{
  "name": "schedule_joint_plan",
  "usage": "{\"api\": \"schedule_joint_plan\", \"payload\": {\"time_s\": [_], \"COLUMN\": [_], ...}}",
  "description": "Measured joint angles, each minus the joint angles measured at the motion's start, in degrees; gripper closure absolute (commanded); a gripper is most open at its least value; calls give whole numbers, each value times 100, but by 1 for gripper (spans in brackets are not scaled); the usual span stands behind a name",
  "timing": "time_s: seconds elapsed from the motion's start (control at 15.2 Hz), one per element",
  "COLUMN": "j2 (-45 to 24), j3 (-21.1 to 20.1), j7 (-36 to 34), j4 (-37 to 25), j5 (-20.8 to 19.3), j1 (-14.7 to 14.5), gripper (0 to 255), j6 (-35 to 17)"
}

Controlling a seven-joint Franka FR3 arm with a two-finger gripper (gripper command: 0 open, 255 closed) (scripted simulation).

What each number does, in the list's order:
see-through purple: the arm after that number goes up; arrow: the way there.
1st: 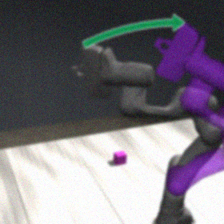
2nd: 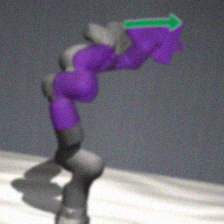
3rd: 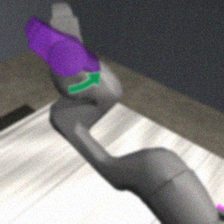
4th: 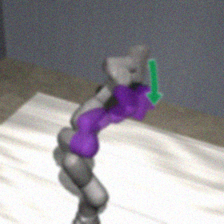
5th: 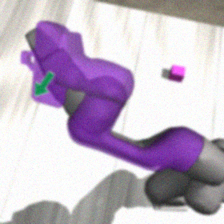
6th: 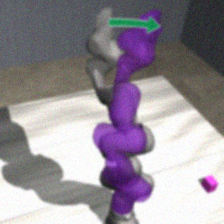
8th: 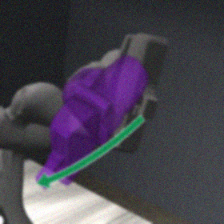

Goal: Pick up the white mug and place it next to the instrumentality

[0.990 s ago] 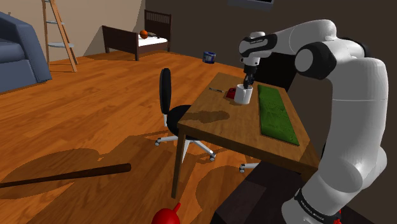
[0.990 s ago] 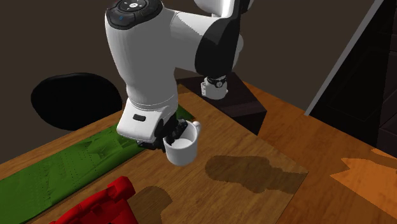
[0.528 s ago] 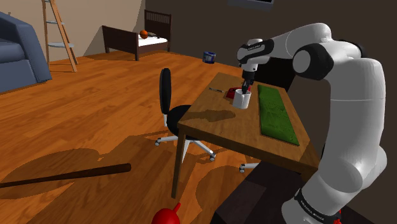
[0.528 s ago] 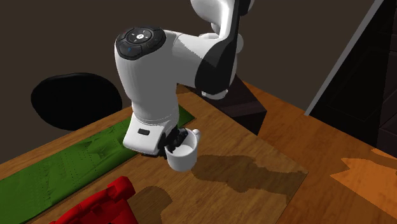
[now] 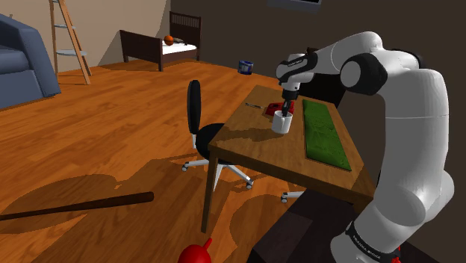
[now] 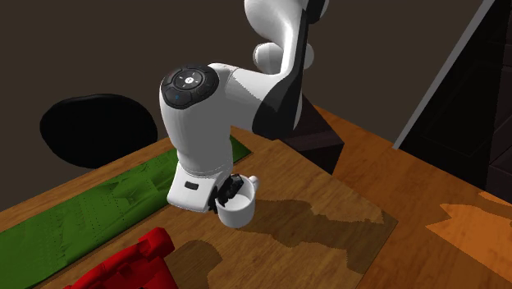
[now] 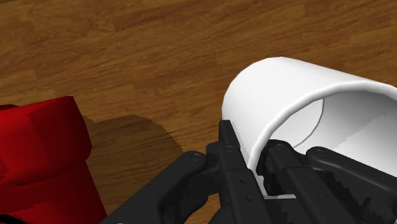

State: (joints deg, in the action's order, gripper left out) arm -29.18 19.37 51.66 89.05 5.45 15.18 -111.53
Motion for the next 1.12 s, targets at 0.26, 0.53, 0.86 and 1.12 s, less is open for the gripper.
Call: {"api": "schedule_joint_plan", "payload": {"time_s": [0.26,0.53,0.86,1.12], "j2": [-1,0,21,121], "j3": [-1,0,2,23], "j7": [0,0,-30,-38], "j4": [9,9,-217,-505], "j5": [1,1,-13,-47], "j1": [0,0,-9,-6], "gripper": [255,0,0,0], "j6": [-13,-14,226,607]}}
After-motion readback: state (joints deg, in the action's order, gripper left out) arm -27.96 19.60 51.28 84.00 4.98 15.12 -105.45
